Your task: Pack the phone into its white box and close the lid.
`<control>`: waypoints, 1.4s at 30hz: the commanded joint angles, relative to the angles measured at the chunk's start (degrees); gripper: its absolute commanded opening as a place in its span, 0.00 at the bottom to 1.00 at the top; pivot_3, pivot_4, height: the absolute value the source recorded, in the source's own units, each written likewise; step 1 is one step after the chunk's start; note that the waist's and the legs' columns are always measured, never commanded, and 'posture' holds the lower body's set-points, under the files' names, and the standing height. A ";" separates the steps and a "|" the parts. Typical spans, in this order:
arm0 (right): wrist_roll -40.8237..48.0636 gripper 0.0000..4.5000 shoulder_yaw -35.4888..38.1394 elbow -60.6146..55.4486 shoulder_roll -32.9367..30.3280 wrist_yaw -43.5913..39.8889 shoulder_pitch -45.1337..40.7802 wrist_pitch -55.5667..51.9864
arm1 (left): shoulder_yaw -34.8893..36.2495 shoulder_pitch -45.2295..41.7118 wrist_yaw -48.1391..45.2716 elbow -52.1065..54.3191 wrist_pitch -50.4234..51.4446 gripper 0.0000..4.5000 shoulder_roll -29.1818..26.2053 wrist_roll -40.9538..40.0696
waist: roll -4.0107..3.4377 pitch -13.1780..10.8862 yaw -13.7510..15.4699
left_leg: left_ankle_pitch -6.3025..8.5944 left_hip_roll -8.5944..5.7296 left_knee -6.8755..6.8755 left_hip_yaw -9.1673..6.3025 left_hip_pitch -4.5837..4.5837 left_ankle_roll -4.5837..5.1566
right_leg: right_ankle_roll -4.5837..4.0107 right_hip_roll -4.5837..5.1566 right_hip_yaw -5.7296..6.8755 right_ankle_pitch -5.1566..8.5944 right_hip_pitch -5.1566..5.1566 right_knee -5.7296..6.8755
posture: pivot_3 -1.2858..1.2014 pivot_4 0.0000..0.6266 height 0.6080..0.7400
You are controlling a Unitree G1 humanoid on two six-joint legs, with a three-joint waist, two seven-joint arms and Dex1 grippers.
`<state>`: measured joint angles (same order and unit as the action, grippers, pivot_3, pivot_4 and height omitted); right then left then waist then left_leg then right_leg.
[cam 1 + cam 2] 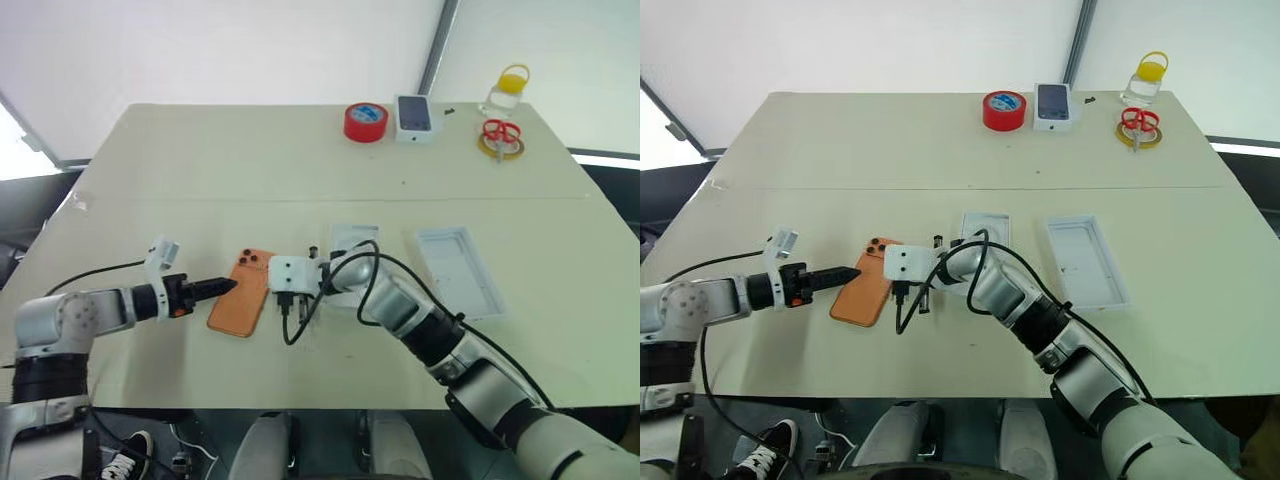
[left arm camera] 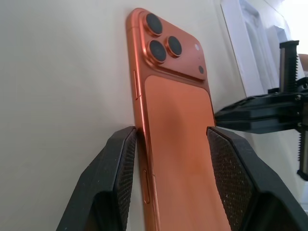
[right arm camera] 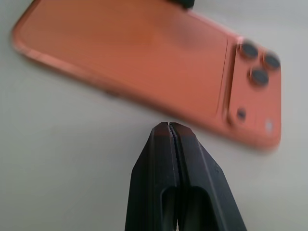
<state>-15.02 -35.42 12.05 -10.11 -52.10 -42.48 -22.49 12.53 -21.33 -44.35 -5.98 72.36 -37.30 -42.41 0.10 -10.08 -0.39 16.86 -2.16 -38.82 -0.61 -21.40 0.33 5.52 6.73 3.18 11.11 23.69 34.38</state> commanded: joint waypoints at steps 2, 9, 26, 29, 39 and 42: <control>-0.73 0.01 -0.39 -0.72 0.32 0.78 0.24 0.12 | -4.46 -0.23 1.52 0.03 7.41 0.54 6.04 -2.21 | -0.04 0.04 -0.04 | 0.04 -0.03 -0.01 -0.01 0.06 0.06 | 0.02 0.02 0.00 0.01 -0.10 -0.06 | 0.52 0.24 1.00; -1.18 0.01 0.08 -0.79 -1.36 1.17 1.00 0.33 | -2.48 -2.41 2.55 -0.73 6.15 0.54 5.27 -0.63 | -0.04 0.04 -0.16 | 0.05 -0.05 0.00 -0.02 0.03 0.07 | 0.04 0.03 0.00 0.02 -0.09 -0.08 | 0.52 0.24 1.00; -1.37 0.00 0.02 -0.35 -1.72 1.74 1.09 0.72 | 4.45 -1.67 4.07 -5.61 7.29 0.01 6.77 -4.68 | 0.02 0.04 -0.52 | 0.03 -0.01 0.13 -0.06 0.02 0.03 | 0.06 0.01 0.01 0.04 0.02 -0.10 | 0.52 0.24 1.00; -1.49 0.00 0.07 -0.24 -1.82 1.95 1.07 0.93 | 5.95 -2.54 4.86 -6.61 8.52 0.01 7.17 -5.34 | 0.03 0.04 -0.51 | 0.03 -0.01 0.15 -0.06 0.01 0.03 | 0.06 0.02 0.01 0.04 0.03 -0.12 | 0.52 0.24 1.00; 6.52 0.06 8.79 -3.66 -1.75 2.46 -0.22 4.50 | 16.02 0.27 7.18 2.82 2.14 0.00 12.82 -12.05 | 0.25 -0.13 -0.40 | 0.00 -0.01 0.17 -0.06 -0.26 -0.09 | 0.05 0.06 -0.03 0.02 0.32 -0.12 | 0.52 0.24 1.00; 14.11 0.31 15.54 -5.43 -1.13 -0.31 -1.17 -0.15 | 18.22 -0.68 7.56 1.39 6.13 0.00 13.56 -16.71 | 0.28 -0.14 -0.48 | -0.12 0.02 0.13 -0.08 -0.87 -0.20 | -0.03 0.01 -0.02 -0.04 0.71 -0.01 | 0.52 0.24 1.00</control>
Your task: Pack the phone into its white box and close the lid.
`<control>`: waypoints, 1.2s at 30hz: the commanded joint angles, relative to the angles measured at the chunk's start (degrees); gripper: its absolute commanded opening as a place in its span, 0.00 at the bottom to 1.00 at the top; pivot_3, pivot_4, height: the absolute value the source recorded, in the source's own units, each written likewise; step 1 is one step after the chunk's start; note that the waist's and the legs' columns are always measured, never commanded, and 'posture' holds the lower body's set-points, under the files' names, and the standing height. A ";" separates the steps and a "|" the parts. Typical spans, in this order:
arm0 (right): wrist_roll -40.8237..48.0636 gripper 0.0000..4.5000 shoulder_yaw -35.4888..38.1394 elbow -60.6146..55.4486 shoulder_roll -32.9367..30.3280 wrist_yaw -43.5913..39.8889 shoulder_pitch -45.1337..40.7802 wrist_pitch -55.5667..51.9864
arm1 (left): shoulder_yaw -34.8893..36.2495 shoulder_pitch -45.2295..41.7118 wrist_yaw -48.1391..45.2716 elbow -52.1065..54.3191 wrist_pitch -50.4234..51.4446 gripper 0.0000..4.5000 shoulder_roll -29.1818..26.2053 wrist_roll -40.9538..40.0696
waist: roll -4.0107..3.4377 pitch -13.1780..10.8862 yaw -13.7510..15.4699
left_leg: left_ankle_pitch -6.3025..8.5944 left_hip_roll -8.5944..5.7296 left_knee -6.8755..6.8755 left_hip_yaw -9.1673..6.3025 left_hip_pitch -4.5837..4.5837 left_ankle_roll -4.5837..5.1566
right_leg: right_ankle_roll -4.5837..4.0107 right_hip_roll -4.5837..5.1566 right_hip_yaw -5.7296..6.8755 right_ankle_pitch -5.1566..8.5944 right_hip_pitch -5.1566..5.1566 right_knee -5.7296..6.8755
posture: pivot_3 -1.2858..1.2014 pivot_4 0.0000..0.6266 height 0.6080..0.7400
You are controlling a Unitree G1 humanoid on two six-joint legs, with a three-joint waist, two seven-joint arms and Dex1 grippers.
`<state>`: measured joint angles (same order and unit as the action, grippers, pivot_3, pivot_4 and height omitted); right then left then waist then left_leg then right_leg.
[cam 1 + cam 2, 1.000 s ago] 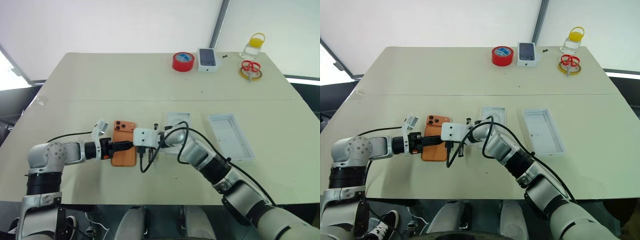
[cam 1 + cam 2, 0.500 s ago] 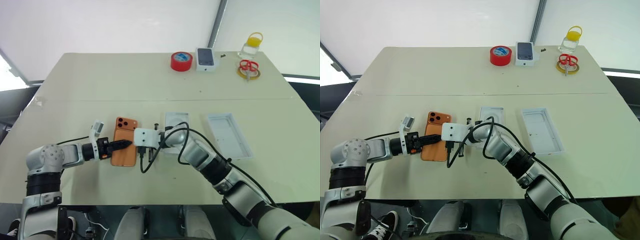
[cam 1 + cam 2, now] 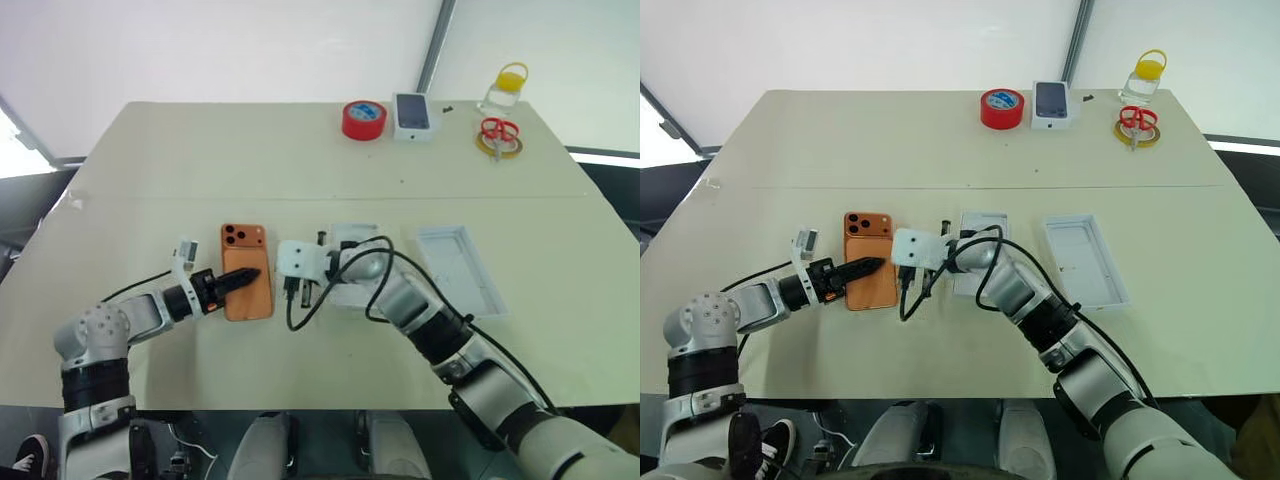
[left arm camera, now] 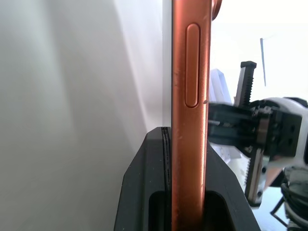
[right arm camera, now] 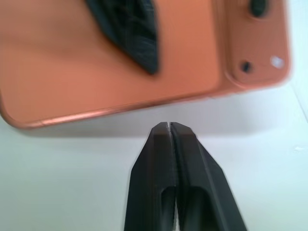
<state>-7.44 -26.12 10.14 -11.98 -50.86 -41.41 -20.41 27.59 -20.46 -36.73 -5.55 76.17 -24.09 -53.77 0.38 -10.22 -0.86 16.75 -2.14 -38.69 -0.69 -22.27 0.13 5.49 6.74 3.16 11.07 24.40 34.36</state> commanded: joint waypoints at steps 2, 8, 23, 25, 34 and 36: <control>7.77 0.54 8.49 -5.19 -1.43 -2.10 -2.11 0.43 | 4.21 -2.04 1.95 1.00 1.99 0.00 1.44 -6.46 | -0.03 -0.02 0.05 | -0.03 0.02 -0.02 0.00 -0.14 -0.03 | -0.06 -0.03 0.02 -0.04 0.15 0.02 | 0.52 0.24 1.00; 15.02 0.88 10.27 -21.28 -19.48 -17.56 10.77 2.49 | 6.68 -3.62 7.70 -0.89 4.11 0.00 4.00 -10.06 | 0.14 -0.08 1.12 | 0.17 -0.04 -0.03 -0.01 -0.21 0.29 | 0.01 -0.01 0.12 0.01 -0.03 -0.31 | 0.52 0.24 1.00; 9.53 0.48 8.57 -20.89 -26.79 -14.24 20.30 11.26 | 1.88 -3.28 7.49 -0.59 -1.12 0.00 3.17 -8.52 | 0.61 -0.47 0.41 | 0.07 0.07 -0.16 0.13 -0.19 0.14 | 0.06 0.00 0.07 0.04 0.02 -0.21 | 0.52 0.24 1.00; 10.06 0.48 8.75 -21.00 -26.40 -13.83 20.73 10.73 | 1.41 -3.13 7.22 -0.50 -0.84 0.00 2.79 -8.74 | 0.63 -0.49 0.49 | 0.09 0.05 -0.16 0.13 -0.21 0.18 | 0.06 0.02 0.07 0.04 0.02 -0.21 | 0.52 0.24 1.00; 10.38 0.16 8.48 -20.17 -26.40 -13.68 20.69 10.06 | 0.42 -3.00 7.84 0.02 -0.49 0.00 3.04 -9.12 | 0.63 -0.49 0.48 | 0.11 0.03 -0.16 0.10 -0.23 0.20 | 0.06 0.03 0.06 0.04 0.03 -0.23 | 0.52 0.24 1.00; 11.34 0.01 8.75 -21.00 -26.03 -13.78 20.56 8.97 | 0.61 -3.60 8.28 -0.10 -0.41 0.00 3.11 -9.31 | 0.64 -0.49 0.49 | 0.11 0.03 -0.17 0.11 -0.22 0.20 | 0.06 0.03 0.06 0.04 0.03 -0.23 | 0.52 0.24 1.00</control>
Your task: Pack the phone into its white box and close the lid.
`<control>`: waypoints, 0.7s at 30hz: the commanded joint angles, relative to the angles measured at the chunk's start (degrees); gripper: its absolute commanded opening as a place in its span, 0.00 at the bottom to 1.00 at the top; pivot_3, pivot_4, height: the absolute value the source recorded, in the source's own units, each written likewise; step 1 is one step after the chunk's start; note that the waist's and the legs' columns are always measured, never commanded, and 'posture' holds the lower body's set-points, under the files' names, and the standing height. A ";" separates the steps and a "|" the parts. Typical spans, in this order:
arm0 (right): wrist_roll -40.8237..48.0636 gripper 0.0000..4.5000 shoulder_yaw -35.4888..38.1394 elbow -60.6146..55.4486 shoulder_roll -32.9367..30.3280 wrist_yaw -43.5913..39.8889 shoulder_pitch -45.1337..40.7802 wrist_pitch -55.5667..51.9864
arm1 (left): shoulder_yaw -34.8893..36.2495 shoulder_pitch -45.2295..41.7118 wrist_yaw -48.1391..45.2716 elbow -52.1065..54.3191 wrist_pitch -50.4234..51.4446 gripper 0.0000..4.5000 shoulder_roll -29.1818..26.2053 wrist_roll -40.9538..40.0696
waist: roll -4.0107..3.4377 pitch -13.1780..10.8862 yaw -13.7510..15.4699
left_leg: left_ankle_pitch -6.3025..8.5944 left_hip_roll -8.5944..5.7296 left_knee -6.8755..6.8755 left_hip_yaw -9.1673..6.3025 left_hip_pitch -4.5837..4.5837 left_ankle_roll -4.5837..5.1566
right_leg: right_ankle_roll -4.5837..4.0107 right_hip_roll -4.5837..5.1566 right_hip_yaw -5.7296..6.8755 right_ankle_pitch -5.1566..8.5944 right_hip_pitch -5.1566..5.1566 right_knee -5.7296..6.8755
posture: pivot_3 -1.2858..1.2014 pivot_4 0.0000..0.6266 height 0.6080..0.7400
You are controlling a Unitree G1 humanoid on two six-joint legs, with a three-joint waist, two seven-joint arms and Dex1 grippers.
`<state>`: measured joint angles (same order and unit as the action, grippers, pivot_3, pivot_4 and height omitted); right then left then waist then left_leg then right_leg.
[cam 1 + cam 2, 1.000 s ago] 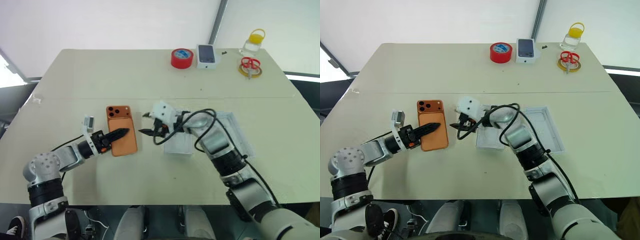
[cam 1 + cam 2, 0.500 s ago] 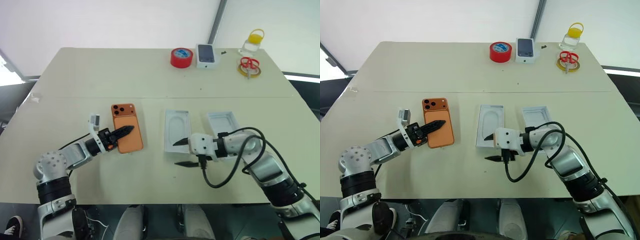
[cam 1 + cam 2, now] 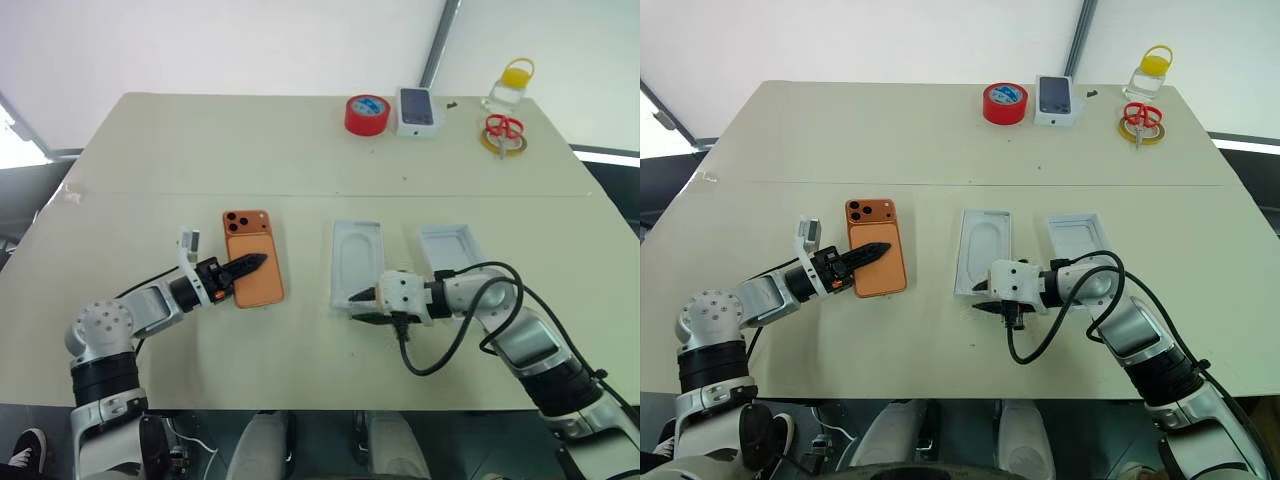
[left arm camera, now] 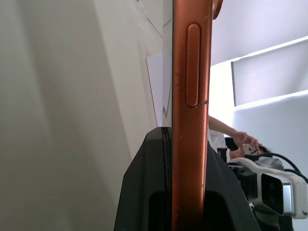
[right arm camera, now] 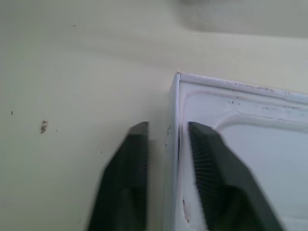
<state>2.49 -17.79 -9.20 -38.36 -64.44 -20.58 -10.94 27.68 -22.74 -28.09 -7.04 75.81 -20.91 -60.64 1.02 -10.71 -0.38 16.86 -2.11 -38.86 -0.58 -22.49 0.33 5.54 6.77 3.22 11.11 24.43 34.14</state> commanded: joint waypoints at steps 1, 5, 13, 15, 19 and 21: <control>1.41 0.01 0.40 -1.83 0.45 -0.11 -0.47 -0.73 | 0.52 -1.74 -0.11 1.52 -0.44 0.00 0.03 -2.30 | 0.00 0.00 0.00 | 0.00 0.00 -0.01 0.00 0.00 0.00 | 0.00 0.00 0.00 0.00 0.00 0.00 | 0.52 0.24 1.00; 0.76 0.01 -0.56 -2.15 2.77 1.79 -1.75 -2.04 | 1.02 -5.26 3.14 2.88 -1.76 0.00 2.00 -3.04 | 0.03 -0.02 0.21 | -0.01 0.00 -0.03 -0.01 0.00 -0.01 | 0.00 0.00 0.00 0.00 0.00 0.03 | 0.52 0.24 1.00; -4.79 0.01 -5.76 -1.88 7.31 6.22 -3.45 -4.29 | -2.66 -9.28 6.85 6.10 -1.36 0.00 4.78 -4.23 | 0.07 -0.04 0.71 | -0.11 0.00 -0.08 0.00 0.00 -0.20 | 0.00 -0.02 -0.01 -0.01 0.00 0.06 | 0.52 0.24 1.00; -5.29 0.01 -6.00 -1.13 8.31 7.31 -4.14 -5.43 | -4.69 -7.75 5.97 7.00 -1.70 0.00 5.29 -3.74 | 0.07 -0.04 0.66 | -0.16 -0.01 -0.07 0.01 0.00 -0.29 | 0.00 -0.03 -0.01 -0.01 0.00 0.05 | 0.52 0.24 1.00; 0.65 0.22 -4.44 -5.04 9.02 4.08 -3.72 -9.77 | -6.90 -6.55 5.24 4.98 -3.93 0.00 6.63 -2.37 | 0.06 -0.06 0.92 | -0.08 0.01 -0.08 0.00 0.01 -0.13 | -0.01 -0.05 -0.01 -0.02 -0.01 0.07 | 0.52 0.24 1.00; 2.07 0.43 -3.46 -6.08 8.10 3.05 -3.07 -8.12 | -8.78 -6.70 4.00 3.36 -5.67 0.00 7.39 -0.66 | 0.05 -0.06 1.00 | -0.06 0.02 -0.08 -0.01 0.00 -0.08 | -0.03 -0.07 0.00 -0.02 0.00 0.08 | 0.52 0.24 1.00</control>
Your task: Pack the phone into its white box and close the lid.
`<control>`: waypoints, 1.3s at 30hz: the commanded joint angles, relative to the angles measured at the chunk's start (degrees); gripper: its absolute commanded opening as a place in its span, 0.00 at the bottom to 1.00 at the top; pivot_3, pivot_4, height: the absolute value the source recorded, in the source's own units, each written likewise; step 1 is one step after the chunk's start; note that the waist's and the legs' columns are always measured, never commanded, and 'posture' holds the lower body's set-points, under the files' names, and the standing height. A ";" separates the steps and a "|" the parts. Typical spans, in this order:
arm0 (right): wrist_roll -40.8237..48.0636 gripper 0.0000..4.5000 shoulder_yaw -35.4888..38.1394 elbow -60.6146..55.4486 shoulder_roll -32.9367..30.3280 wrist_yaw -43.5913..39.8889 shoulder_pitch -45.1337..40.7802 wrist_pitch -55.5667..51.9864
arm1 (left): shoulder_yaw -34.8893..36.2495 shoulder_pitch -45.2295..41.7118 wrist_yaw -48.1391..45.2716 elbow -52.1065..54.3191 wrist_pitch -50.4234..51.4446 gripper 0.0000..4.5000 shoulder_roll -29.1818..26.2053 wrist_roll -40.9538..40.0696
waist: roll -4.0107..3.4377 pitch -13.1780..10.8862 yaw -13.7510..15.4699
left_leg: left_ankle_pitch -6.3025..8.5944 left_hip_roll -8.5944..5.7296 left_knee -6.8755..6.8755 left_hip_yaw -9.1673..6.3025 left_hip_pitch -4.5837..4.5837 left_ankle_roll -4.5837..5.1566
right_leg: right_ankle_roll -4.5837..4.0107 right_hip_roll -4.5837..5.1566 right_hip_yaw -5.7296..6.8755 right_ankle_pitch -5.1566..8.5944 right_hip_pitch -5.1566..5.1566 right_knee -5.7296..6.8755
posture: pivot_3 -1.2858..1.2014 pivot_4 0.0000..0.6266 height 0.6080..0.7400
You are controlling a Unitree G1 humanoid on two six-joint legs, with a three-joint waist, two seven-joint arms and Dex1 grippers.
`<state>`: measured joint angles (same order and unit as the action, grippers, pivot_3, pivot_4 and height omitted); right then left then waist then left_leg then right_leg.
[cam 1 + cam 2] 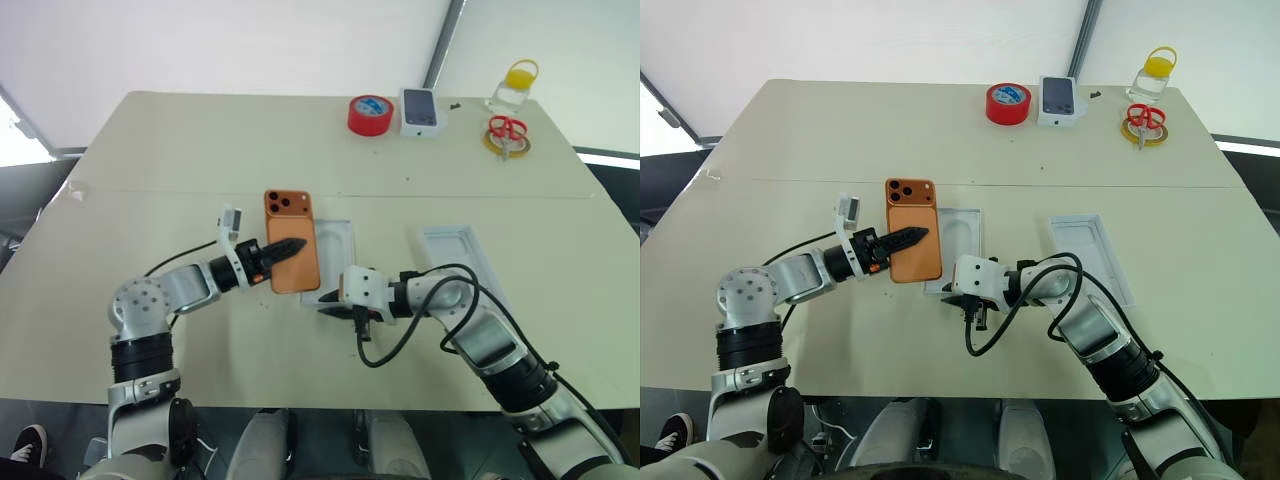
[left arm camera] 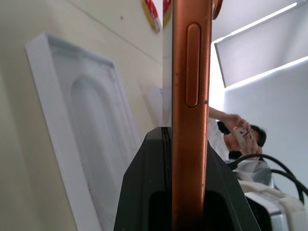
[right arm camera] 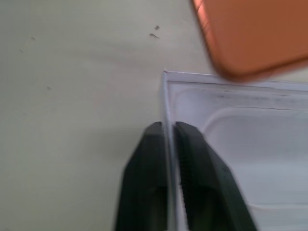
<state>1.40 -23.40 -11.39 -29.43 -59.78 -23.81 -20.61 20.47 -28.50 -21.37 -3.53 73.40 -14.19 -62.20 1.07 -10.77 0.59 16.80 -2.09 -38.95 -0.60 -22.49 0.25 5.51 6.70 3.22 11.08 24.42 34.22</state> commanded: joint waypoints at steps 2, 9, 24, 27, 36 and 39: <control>5.99 0.43 4.04 -4.97 -2.02 -3.14 0.59 0.51 | -3.12 -1.32 -3.57 -1.75 -4.32 0.00 1.33 2.33 | 0.00 0.00 0.20 | 0.00 0.00 -0.01 0.00 0.00 0.00 | 0.00 -0.01 0.01 0.00 -0.03 -0.01 | 0.52 0.24 1.00; 11.12 0.43 14.09 0.05 -9.06 -5.72 -0.28 4.51 | -3.16 -5.12 -4.07 -5.93 -6.16 0.00 5.34 1.68 | 0.10 -0.06 0.18 | 0.08 -0.05 -0.15 0.01 -0.04 0.16 | 0.00 0.04 0.01 0.00 -0.11 -0.10 | 0.52 0.24 1.00; 5.45 0.43 15.12 9.84 -9.99 -0.04 -1.53 13.42 | -7.57 -7.80 -6.78 -12.19 -6.83 0.00 4.71 7.98 | 0.08 -0.07 0.12 | 0.08 0.00 -0.10 0.07 -0.02 0.16 | 0.01 0.00 0.00 0.00 -0.07 -0.07 | 0.52 0.24 1.00; 5.01 0.44 15.01 10.43 -10.11 0.53 -1.45 14.02 | -6.99 -8.46 -6.80 -13.95 -5.73 0.40 4.88 7.78 | 0.08 -0.07 0.13 | 0.08 -0.01 -0.10 0.07 -0.02 0.16 | 0.01 0.00 0.00 0.00 -0.07 -0.07 | 0.52 0.24 1.00; 4.12 0.44 14.25 11.09 -9.16 1.46 -1.87 14.83 | -8.29 -12.71 -4.46 -8.26 1.79 0.79 3.94 6.78 | 0.08 -0.08 0.00 | 0.06 0.01 -0.12 0.06 0.00 0.13 | 0.02 -0.01 0.00 0.00 -0.08 -0.02 | 0.52 0.24 1.00; 3.76 0.44 14.06 11.86 -8.83 1.73 -2.23 15.37 | -5.55 -14.52 -1.64 -7.29 5.83 0.79 4.76 5.18 | 0.08 -0.09 0.12 | 0.06 0.00 -0.12 0.05 -0.01 0.13 | 0.02 -0.01 0.00 -0.01 -0.07 -0.01 | 0.52 0.24 1.00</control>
<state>5.24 -9.87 0.69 -38.65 -58.54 -25.04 -6.65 12.65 -41.05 -23.90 -14.03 77.35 -9.92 -54.09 1.15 -10.86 0.71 16.86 -2.10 -39.07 -0.55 -22.50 0.38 5.53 6.70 3.21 11.08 24.34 34.20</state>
